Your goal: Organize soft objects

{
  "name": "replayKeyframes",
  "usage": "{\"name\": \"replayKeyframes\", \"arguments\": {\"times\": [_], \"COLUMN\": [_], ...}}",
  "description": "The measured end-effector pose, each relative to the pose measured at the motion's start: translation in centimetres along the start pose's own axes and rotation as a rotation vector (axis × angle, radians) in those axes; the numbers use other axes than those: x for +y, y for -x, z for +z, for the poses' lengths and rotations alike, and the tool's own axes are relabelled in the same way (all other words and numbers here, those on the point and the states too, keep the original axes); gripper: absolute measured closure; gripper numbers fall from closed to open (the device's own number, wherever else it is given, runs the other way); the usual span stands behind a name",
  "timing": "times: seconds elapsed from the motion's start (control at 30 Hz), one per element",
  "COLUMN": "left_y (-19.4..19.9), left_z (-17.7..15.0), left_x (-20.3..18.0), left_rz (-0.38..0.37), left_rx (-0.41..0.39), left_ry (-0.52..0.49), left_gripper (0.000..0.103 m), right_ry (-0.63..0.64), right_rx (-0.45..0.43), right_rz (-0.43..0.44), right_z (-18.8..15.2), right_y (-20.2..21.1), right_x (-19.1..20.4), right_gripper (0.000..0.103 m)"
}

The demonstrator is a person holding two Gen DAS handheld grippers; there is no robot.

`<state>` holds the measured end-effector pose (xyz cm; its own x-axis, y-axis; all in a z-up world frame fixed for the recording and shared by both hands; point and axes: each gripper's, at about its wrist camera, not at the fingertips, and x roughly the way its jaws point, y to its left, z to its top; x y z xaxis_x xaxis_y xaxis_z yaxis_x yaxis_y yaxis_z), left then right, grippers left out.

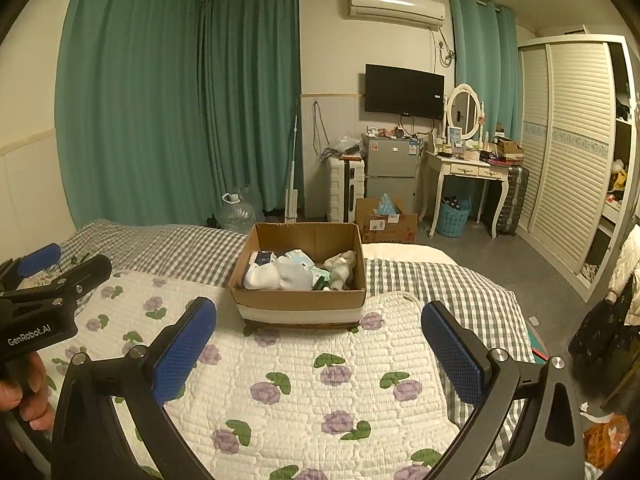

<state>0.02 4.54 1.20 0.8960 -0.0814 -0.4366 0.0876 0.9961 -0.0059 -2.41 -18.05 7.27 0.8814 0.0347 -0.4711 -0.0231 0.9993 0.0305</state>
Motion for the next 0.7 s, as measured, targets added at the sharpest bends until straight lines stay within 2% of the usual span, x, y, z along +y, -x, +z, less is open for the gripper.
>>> {"name": "replayKeyframes", "arguments": {"times": [0.7], "left_y": [-0.01], "left_z": [-0.23], "left_x": [-0.41], "left_rz": [-0.004], "left_rx": [0.026], "left_ry": [-0.012], "left_gripper": [0.000], "right_ry": [-0.021], "right_rx": [0.006], "right_rz": [-0.002], "right_z": [-0.17], "right_y": [-0.23], "right_x": [-0.89], "right_gripper": [0.000]}}
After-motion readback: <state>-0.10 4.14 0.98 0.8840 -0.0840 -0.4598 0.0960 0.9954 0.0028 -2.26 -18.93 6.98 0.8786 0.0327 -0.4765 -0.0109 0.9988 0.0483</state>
